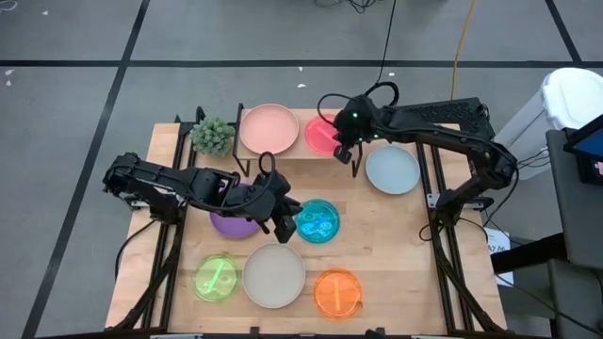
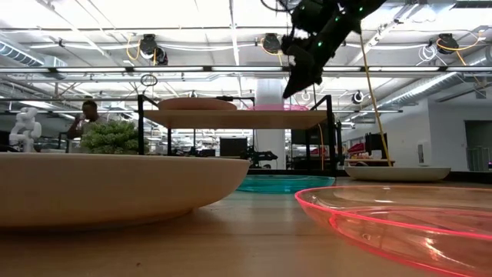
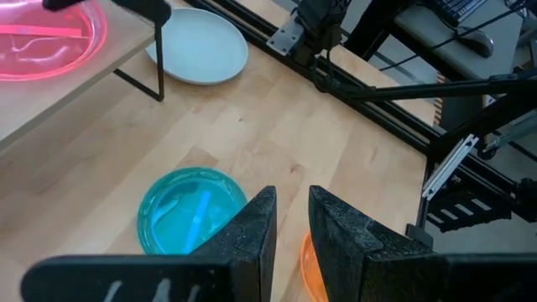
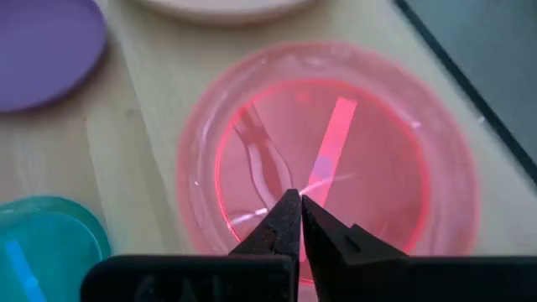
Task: Place and stack plates onto a shelf
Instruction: Put the small pink plate on the shelf, then stack the gray plate on top of the pink plate on the shelf
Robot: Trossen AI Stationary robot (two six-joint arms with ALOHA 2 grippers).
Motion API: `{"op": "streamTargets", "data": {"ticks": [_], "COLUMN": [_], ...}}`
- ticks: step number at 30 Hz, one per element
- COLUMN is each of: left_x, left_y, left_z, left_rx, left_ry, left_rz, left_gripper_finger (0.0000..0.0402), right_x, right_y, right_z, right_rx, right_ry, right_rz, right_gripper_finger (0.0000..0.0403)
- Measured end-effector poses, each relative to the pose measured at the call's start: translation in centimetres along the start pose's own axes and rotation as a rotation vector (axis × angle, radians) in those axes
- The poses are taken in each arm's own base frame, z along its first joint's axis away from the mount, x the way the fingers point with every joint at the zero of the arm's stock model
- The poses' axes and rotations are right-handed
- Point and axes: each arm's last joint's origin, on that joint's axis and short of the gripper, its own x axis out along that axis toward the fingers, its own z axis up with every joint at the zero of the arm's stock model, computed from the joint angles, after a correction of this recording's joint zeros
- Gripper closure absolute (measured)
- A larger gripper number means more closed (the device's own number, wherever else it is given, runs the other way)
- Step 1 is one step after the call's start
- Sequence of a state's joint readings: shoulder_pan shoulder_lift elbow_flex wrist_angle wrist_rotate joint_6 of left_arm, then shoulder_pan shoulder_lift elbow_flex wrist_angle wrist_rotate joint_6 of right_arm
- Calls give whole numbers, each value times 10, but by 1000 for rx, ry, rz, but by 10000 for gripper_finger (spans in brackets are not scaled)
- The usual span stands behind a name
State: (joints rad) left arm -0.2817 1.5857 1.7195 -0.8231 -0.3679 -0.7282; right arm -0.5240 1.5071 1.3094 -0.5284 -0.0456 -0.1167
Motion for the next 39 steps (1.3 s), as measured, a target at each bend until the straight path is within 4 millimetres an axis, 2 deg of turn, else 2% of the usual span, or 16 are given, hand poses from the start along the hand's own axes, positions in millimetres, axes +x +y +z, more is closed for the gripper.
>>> {"op": "streamTargets", "data": {"ticks": [4, 10, 15, 20, 26, 31, 39], "left_x": [0, 3, 18, 35, 48, 54, 46], "left_y": [4, 14, 19, 23, 21, 21, 11], "left_z": [-4, -16, -39, -70, -106, -134, -154], "left_rx": [-21, -68, -99, -185, -315, -343, -250], "left_ry": [40, 107, 235, 349, 439, 491, 509], "left_rz": [44, 141, 141, 140, 115, 111, 82], "left_gripper_finger": [325, 325, 325, 325, 319, 295, 238], "right_x": [-26, -69, -101, -125, -136, -137, -142], "right_y": [2, 9, 25, 46, 70, 88, 113], "right_z": [1, -5, -11, -18, -25, -30, -36], "right_rx": [20, 159, 186, 167, 195, 223, 272], "right_ry": [-34, -62, -90, -101, -66, -9, 45], "right_rz": [0, 17, 64, 138, 224, 277, 354], "right_gripper_finger": [403, 403, 403, 403, 403, 403, 403]}}
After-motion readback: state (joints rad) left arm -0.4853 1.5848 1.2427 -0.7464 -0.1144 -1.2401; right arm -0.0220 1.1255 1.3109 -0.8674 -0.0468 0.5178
